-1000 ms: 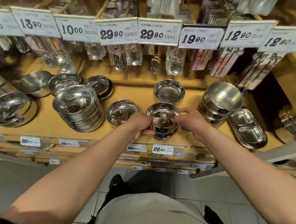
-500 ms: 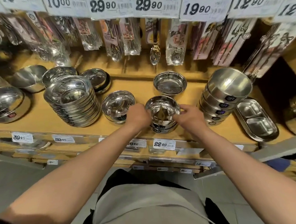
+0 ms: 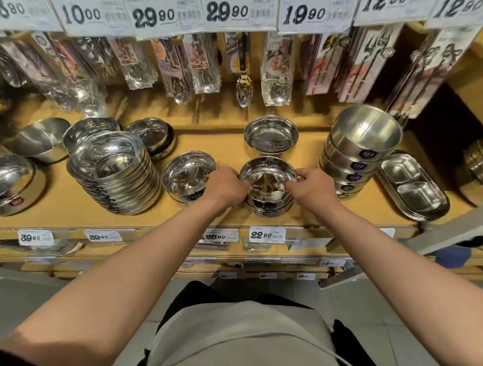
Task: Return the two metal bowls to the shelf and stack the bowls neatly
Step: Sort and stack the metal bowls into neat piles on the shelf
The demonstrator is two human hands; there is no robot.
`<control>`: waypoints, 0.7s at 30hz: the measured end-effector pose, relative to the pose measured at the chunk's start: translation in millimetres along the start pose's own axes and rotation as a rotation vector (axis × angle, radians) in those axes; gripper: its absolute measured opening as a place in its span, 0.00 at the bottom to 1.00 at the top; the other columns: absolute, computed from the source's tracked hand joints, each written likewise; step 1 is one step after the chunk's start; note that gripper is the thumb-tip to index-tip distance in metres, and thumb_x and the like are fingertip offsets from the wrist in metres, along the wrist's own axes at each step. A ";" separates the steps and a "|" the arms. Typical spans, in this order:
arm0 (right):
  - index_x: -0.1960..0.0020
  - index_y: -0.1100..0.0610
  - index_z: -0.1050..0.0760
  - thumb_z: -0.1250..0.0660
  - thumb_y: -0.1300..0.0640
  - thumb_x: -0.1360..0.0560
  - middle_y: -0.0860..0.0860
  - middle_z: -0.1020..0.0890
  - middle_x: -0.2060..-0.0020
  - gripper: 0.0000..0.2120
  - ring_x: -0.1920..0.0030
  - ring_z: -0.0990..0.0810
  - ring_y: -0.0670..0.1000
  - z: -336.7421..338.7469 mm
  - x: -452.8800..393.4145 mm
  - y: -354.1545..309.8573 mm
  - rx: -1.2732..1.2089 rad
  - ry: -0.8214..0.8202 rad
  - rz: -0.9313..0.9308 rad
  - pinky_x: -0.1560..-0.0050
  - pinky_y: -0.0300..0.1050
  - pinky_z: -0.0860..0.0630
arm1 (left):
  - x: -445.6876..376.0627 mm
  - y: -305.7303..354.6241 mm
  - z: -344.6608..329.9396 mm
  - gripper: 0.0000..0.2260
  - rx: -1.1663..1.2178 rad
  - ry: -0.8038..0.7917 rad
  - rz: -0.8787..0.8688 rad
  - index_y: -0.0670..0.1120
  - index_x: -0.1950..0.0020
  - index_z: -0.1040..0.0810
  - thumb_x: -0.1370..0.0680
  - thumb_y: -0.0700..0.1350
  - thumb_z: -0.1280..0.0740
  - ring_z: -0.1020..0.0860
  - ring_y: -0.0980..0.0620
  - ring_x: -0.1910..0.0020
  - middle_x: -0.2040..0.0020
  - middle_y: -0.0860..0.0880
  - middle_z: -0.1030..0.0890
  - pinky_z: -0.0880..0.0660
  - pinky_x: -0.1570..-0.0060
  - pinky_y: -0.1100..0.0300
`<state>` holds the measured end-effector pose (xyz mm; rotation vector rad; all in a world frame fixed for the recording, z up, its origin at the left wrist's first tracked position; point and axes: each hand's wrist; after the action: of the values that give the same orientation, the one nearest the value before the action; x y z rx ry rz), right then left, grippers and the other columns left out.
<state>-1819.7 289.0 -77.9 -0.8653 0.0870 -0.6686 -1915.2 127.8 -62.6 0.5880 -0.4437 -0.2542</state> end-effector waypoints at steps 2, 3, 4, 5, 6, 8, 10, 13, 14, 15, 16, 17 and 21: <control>0.52 0.55 0.15 0.32 0.54 0.25 0.53 0.19 0.69 0.08 0.59 0.17 0.58 0.9 1.9 2.3 -0.032 -0.002 0.009 0.52 0.52 0.20 | -1.1 -0.1 -0.2 0.14 0.012 -0.010 0.003 0.36 0.51 0.18 0.20 0.47 0.34 0.16 0.42 0.56 0.54 0.40 0.15 0.17 0.51 0.47; 0.52 0.55 0.15 0.32 0.54 0.25 0.53 0.18 0.69 0.08 0.59 0.16 0.59 1.4 2.5 3.0 -0.040 -0.003 0.016 0.52 0.52 0.20 | -1.5 0.2 -0.4 0.14 0.018 -0.013 0.004 0.35 0.51 0.18 0.20 0.47 0.34 0.16 0.42 0.56 0.54 0.40 0.15 0.17 0.52 0.48; 0.52 0.55 0.15 0.32 0.54 0.25 0.54 0.18 0.69 0.08 0.58 0.16 0.60 1.8 2.7 3.8 -0.040 -0.006 0.024 0.51 0.53 0.20 | -1.4 0.6 -0.7 0.14 0.023 -0.013 0.003 0.35 0.51 0.18 0.20 0.47 0.34 0.16 0.42 0.57 0.54 0.40 0.15 0.17 0.55 0.49; 0.51 0.55 0.15 0.32 0.54 0.25 0.53 0.19 0.70 0.08 0.58 0.16 0.60 1.7 2.4 3.9 -0.037 -0.010 0.030 0.51 0.53 0.20 | -1.0 1.2 -0.8 0.15 0.029 -0.013 0.005 0.35 0.51 0.18 0.20 0.47 0.34 0.16 0.43 0.57 0.55 0.40 0.15 0.17 0.58 0.51; 0.51 0.55 0.15 0.32 0.55 0.25 0.52 0.19 0.70 0.08 0.58 0.16 0.60 1.7 2.1 4.3 -0.036 -0.016 0.030 0.50 0.54 0.20 | -0.9 1.9 -1.3 0.16 0.041 -0.013 0.009 0.35 0.52 0.19 0.19 0.48 0.34 0.16 0.43 0.58 0.55 0.40 0.15 0.18 0.60 0.53; 0.49 0.54 0.16 0.32 0.55 0.24 0.50 0.21 0.70 0.08 0.56 0.16 0.60 1.8 1.1 4.6 -0.056 -0.039 0.005 0.48 0.58 0.19 | -0.9 3.1 -1.8 0.17 0.087 -0.021 0.029 0.35 0.52 0.19 0.19 0.49 0.35 0.16 0.42 0.56 0.55 0.40 0.16 0.17 0.56 0.52; 0.49 0.52 0.17 0.33 0.55 0.24 0.49 0.21 0.69 0.07 0.54 0.16 0.60 2.0 0.1 4.8 -0.080 -0.056 -0.017 0.47 0.60 0.18 | -1.5 3.8 -1.8 0.16 0.151 -0.034 0.049 0.34 0.52 0.20 0.19 0.48 0.35 0.16 0.41 0.54 0.53 0.39 0.16 0.17 0.51 0.47; 0.46 0.53 0.17 0.33 0.56 0.24 0.52 0.17 0.66 0.09 0.53 0.16 0.60 2.9 0.1 3.3 -0.100 -0.055 -0.027 0.47 0.61 0.18 | -1.3 4.7 -1.7 0.16 0.185 -0.040 0.054 0.33 0.55 0.21 0.19 0.47 0.35 0.16 0.37 0.51 0.54 0.38 0.17 0.18 0.48 0.43; 0.46 0.55 0.17 0.33 0.56 0.24 0.53 0.17 0.65 0.09 0.54 0.15 0.60 3.1 -0.8 2.7 -0.098 -0.047 -0.029 0.47 0.62 0.19 | -1.5 5.2 -1.7 0.16 0.192 -0.040 0.057 0.34 0.57 0.22 0.18 0.47 0.35 0.17 0.37 0.51 0.55 0.39 0.18 0.18 0.48 0.43; 0.46 0.56 0.17 0.33 0.57 0.24 0.54 0.16 0.64 0.09 0.54 0.15 0.60 3.5 -2.2 1.3 -0.089 -0.040 -0.030 0.48 0.62 0.19 | -2.3 5.6 -1.5 0.16 0.206 -0.040 0.066 0.36 0.58 0.23 0.18 0.47 0.36 0.17 0.36 0.50 0.56 0.39 0.19 0.18 0.47 0.42; 0.47 0.56 0.17 0.33 0.57 0.24 0.54 0.16 0.63 0.09 0.54 0.15 0.60 3.8 -3.8 0.4 -0.087 -0.039 -0.031 0.48 0.62 0.19 | -3.5 6.1 -1.5 0.15 0.229 -0.041 0.077 0.36 0.58 0.23 0.18 0.47 0.37 0.17 0.37 0.50 0.56 0.39 0.20 0.19 0.47 0.42; 0.47 0.56 0.17 0.33 0.57 0.23 0.53 0.16 0.62 0.08 0.54 0.15 0.60 4.4 -5.0 -1.8 -0.096 -0.043 -0.036 0.47 0.62 0.19 | -5.4 6.5 -1.3 0.15 0.255 -0.040 0.086 0.36 0.57 0.23 0.17 0.46 0.38 0.18 0.37 0.50 0.55 0.38 0.20 0.19 0.46 0.42; 0.54 0.50 0.20 0.32 0.58 0.22 0.47 0.18 0.62 0.05 0.52 0.15 0.59 4.6 -9.1 -6.1 -0.132 -0.062 -0.035 0.45 0.61 0.19 | -12.4 7.5 -0.3 0.16 0.323 -0.046 0.134 0.31 0.45 0.23 0.16 0.43 0.42 0.20 0.35 0.44 0.43 0.33 0.20 0.20 0.43 0.42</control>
<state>-1828.5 294.5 -72.1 -1.0157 0.0609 -0.6737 -1925.2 138.4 -62.5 0.8658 -0.5713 -0.0674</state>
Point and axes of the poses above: each hand's wrist, its own x-axis away from the middle knuckle, its own z-axis out of the back of the hand, y = z × x
